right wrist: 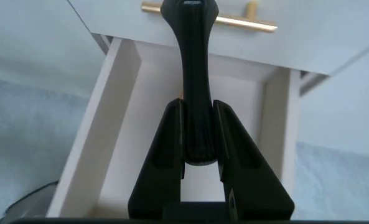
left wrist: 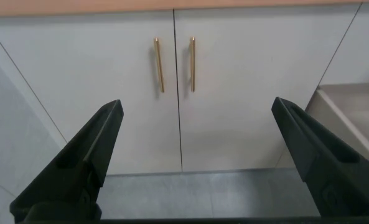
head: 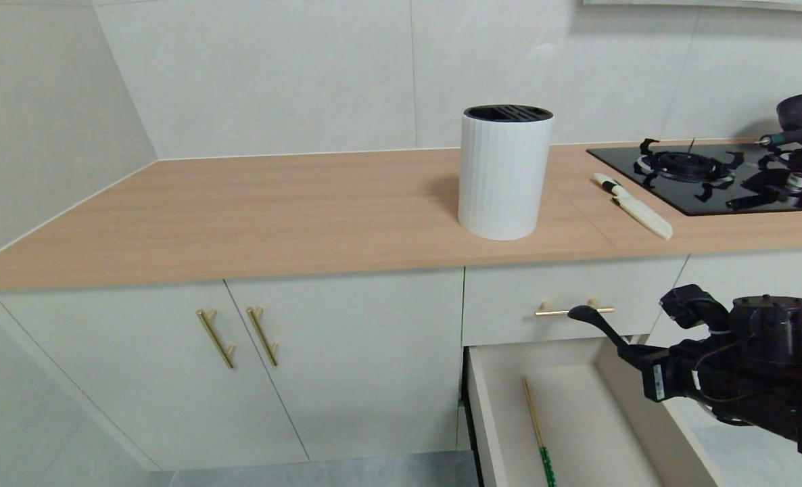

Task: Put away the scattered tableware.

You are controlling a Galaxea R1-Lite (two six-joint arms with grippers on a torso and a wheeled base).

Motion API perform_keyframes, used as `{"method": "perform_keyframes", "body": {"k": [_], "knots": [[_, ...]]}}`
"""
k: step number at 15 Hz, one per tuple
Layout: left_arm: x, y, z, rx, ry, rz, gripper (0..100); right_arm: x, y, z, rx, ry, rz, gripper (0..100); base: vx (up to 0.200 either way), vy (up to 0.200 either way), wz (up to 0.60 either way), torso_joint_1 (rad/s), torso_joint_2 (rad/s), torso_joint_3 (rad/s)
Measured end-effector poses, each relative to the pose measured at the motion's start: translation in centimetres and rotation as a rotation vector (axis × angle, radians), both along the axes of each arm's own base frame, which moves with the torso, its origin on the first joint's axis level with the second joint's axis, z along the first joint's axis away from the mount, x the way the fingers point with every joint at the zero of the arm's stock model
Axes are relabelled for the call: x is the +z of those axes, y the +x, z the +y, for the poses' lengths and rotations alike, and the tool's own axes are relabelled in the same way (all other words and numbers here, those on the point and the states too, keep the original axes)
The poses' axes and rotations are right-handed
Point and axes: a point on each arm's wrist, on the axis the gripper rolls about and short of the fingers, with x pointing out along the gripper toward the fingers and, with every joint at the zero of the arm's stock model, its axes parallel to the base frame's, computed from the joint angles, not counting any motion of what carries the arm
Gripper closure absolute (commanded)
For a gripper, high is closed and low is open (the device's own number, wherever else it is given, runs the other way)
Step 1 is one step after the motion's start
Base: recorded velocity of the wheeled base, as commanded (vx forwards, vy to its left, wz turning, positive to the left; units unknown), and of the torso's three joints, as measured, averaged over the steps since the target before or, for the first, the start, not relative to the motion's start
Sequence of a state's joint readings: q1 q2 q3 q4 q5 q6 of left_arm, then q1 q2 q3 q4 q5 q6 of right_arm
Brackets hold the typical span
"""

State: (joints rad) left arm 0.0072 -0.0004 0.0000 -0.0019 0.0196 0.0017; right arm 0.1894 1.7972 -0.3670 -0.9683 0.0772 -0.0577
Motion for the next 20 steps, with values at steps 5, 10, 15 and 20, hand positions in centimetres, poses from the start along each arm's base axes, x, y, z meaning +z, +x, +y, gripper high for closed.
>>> {"method": "perform_keyframes", "body": {"k": [5,10,15,20], "knots": [[0.0,0.0,0.0,0.000,0.000,0.001,0,-1.8,0.5,0.2,0.005,-0.009,0.011,100,0.000,0.000,0.00,-0.177,0.47,0.297],[0.0,0.0,0.0,0.001,0.000,0.000,0,-3.4,1.0,0.6,0.015,-0.021,0.040,100,0.000,0.000,0.00,-0.141,0.45,0.319],[0.0,0.0,0.0,0.000,0.000,0.001,0,-4.6,2.1,0.8,0.013,-0.016,-0.074,100,0.000,0.000,0.00,-0.057,0.28,0.206],[0.0,0.0,0.0,0.000,0.000,0.001,0,-7.6,2.6,1.9,-0.068,-0.101,0.047,100,0.000,0.000,0.00,0.000,0.00,0.000]]}}
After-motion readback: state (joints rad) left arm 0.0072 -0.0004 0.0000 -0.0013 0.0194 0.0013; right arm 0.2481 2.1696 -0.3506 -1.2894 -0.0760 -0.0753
